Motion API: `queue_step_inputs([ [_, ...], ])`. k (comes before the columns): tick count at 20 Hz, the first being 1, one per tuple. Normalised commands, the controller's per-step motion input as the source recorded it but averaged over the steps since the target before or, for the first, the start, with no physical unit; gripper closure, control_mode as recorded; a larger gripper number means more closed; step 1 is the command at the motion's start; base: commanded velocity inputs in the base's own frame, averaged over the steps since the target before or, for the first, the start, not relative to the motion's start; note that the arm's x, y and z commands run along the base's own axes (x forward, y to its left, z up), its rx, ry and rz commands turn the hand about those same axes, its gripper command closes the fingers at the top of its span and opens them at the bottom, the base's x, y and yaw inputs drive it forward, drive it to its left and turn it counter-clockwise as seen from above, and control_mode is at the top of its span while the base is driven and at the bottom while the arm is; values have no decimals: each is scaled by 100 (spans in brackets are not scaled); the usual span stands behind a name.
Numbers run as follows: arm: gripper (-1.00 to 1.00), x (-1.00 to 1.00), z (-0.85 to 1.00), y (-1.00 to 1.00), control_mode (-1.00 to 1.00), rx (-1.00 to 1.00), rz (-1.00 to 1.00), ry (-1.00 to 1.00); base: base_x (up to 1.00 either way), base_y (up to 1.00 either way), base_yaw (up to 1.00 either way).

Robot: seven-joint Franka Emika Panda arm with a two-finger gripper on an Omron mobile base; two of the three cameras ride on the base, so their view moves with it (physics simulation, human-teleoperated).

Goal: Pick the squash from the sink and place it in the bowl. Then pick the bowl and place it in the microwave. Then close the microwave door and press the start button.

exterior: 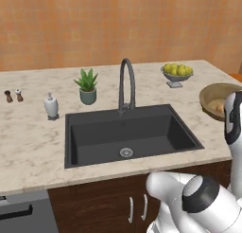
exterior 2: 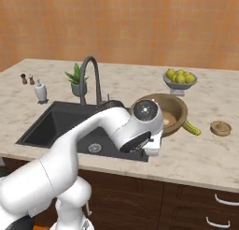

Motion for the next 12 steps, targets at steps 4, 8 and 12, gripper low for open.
queue_step_inputs([
  [4, 100, 0, 0, 0, 100, 0, 0, 0, -42, 22, -29],
  [8, 100, 0, 0, 0, 100, 0, 0, 0, -34, 3, -64],
  [12, 100, 0, 0, 0, 100, 0, 0, 0, -15, 1, -76],
])
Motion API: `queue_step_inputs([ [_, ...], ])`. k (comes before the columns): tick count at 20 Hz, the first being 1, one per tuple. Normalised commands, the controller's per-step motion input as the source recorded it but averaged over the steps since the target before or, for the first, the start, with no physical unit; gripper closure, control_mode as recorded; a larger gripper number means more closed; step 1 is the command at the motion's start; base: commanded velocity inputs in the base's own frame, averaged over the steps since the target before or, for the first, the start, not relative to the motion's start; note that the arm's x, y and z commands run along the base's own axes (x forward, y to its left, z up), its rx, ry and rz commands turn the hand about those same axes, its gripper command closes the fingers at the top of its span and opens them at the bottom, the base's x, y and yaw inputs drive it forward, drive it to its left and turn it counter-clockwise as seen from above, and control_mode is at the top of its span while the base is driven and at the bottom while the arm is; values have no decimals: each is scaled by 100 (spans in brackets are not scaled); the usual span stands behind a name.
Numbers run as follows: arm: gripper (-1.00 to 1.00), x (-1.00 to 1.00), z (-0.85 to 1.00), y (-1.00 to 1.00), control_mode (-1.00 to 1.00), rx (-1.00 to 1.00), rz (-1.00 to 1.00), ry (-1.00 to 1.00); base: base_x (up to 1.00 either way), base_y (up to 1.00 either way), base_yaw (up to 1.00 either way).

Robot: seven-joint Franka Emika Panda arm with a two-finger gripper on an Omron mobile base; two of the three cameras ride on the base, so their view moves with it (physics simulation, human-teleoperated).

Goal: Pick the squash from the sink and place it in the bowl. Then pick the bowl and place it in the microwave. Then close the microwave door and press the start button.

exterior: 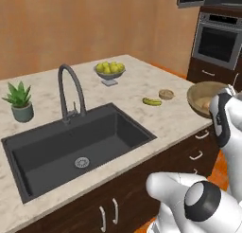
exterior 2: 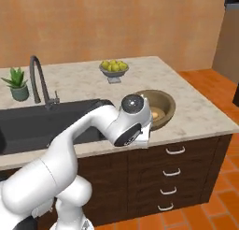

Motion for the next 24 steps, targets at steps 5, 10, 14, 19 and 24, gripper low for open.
queue_step_inputs([
  [5, 100, 0, 0, 0, 100, 0, 0, 0, -2, 0, -76],
  [10, 100, 0, 0, 0, 100, 0, 0, 0, 53, -85, -50],
  [14, 100, 0, 0, 0, 100, 0, 0, 0, 100, -100, -28],
  [19, 100, 0, 0, 0, 100, 0, 0, 0, 100, -100, -20],
  [24, 100, 0, 0, 0, 100, 0, 0, 0, 100, -100, -9],
])
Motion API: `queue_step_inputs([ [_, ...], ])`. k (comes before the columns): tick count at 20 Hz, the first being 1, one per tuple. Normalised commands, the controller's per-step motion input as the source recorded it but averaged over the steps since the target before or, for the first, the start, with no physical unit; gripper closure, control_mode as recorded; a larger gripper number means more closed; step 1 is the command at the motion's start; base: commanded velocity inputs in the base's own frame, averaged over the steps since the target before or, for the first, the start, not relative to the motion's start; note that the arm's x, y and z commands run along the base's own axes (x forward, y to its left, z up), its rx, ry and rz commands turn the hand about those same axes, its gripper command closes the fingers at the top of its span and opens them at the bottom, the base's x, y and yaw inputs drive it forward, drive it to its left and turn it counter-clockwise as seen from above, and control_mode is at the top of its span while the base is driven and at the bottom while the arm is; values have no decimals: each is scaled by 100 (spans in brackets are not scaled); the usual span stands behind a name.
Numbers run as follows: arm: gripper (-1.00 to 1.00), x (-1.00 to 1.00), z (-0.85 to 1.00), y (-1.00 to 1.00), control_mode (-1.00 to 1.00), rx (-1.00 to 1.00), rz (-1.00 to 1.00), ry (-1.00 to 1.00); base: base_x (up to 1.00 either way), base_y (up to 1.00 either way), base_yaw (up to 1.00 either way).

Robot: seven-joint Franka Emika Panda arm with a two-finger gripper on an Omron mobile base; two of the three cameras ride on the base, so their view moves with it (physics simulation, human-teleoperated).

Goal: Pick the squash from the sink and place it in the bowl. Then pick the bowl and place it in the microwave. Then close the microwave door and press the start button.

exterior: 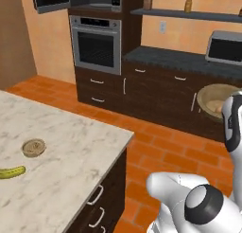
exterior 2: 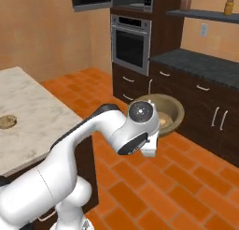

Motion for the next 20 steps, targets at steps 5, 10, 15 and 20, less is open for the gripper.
queue_step_inputs([
  [5, 100, 0, 0, 0, 100, 0, 0, 0, 100, -97, 0],
  [10, 100, 0, 0, 0, 100, 0, 0, 0, 100, -83, 0],
  [15, 100, 0, 0, 0, 100, 0, 0, 0, 100, -70, 0],
  [20, 100, 0, 0, 0, 100, 0, 0, 0, 100, -35, 0],
])
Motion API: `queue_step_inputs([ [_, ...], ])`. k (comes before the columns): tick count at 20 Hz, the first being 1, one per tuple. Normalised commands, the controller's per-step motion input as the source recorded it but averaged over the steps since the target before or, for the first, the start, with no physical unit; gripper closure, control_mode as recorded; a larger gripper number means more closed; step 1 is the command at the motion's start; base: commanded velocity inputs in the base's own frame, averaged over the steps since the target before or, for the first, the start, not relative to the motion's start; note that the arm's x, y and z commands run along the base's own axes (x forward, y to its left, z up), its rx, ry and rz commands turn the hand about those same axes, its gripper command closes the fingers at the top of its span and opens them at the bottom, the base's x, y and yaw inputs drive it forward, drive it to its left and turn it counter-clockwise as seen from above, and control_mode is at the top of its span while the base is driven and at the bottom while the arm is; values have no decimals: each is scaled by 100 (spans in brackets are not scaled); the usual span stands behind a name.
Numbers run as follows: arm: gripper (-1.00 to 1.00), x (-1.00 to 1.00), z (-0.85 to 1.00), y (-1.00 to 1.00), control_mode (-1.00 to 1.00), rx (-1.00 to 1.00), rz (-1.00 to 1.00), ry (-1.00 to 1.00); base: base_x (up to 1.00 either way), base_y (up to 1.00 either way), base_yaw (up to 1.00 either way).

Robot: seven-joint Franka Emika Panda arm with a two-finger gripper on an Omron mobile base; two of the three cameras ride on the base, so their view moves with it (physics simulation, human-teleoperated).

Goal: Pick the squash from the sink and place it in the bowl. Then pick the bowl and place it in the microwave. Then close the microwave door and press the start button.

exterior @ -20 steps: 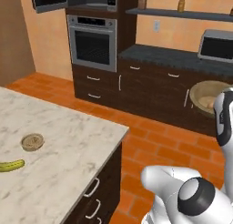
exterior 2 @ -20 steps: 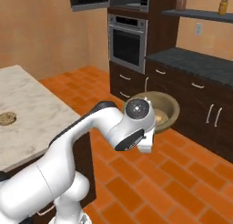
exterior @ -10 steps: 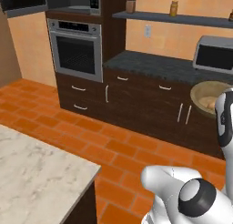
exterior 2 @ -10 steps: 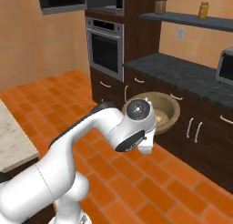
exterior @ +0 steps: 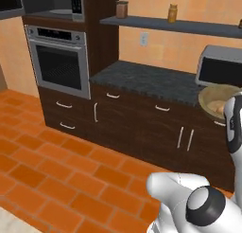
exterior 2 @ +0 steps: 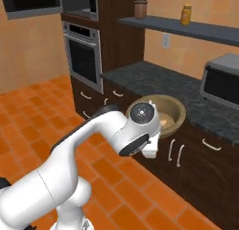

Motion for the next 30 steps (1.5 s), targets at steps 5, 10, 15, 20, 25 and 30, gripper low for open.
queue_step_inputs([
  [5, 100, 0, 0, 0, 100, 0, 0, 0, 100, 1, 0],
  [10, 100, 0, 0, 0, 100, 0, 0, 0, 100, 23, 1],
  [15, 100, 0, 0, 0, 100, 0, 0, 0, 100, 67, 5],
  [20, 100, 0, 0, 0, 100, 0, 0, 0, 100, 83, 7],
  [25, 100, 0, 0, 0, 100, 0, 0, 0, 100, 83, 6],
  [30, 100, 0, 0, 0, 100, 0, 0, 0, 100, 79, 5],
])
